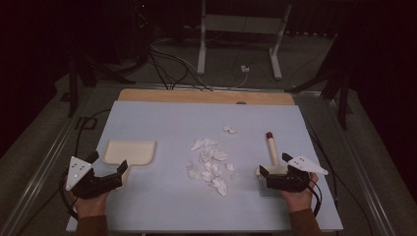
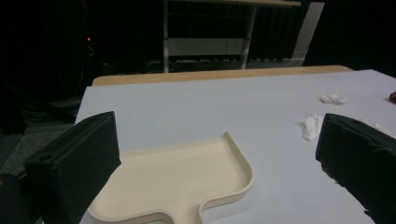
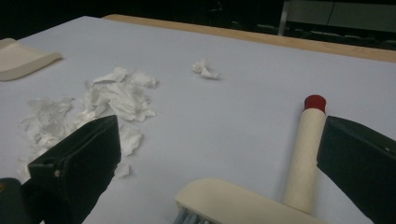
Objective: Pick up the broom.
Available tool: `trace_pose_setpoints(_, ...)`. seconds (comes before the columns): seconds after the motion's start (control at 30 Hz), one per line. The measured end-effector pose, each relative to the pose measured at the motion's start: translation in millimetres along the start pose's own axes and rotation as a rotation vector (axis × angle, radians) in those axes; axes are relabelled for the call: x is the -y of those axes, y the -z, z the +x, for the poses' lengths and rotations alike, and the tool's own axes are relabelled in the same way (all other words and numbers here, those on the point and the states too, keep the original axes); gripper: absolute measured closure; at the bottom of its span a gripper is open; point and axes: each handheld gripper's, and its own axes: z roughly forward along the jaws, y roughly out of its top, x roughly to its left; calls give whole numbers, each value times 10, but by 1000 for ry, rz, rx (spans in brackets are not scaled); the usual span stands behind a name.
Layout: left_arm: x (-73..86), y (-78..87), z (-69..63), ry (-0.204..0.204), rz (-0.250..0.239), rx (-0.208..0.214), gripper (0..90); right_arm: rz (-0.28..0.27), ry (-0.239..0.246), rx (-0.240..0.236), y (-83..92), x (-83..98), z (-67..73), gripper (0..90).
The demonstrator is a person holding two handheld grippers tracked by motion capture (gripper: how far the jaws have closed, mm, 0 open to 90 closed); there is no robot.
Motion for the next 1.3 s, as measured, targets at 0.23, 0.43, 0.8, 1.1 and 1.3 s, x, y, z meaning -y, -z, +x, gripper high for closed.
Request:
trace_pose_setpoints(0.23,29,5,3,3,11,-20,5,-5,1,11,24,-13,8,0)
trace_pose_setpoints(0.43,44,14,6,6,13,-27,5,-5,12,30,59,-84,33,0)
trace_pose_setpoints(0.8,63,10,-13,-2,16,-37,5,5,16,58,99,-301,8,0)
trace_pose_setpoints(1.1,72,3,-32,-10,20,-41,5,24,25,91,65,-511,-77,0)
trace_pose_setpoints(1.3,74,6,-33,-14,18,-46,5,41,9,111,0,-629,-176,0)
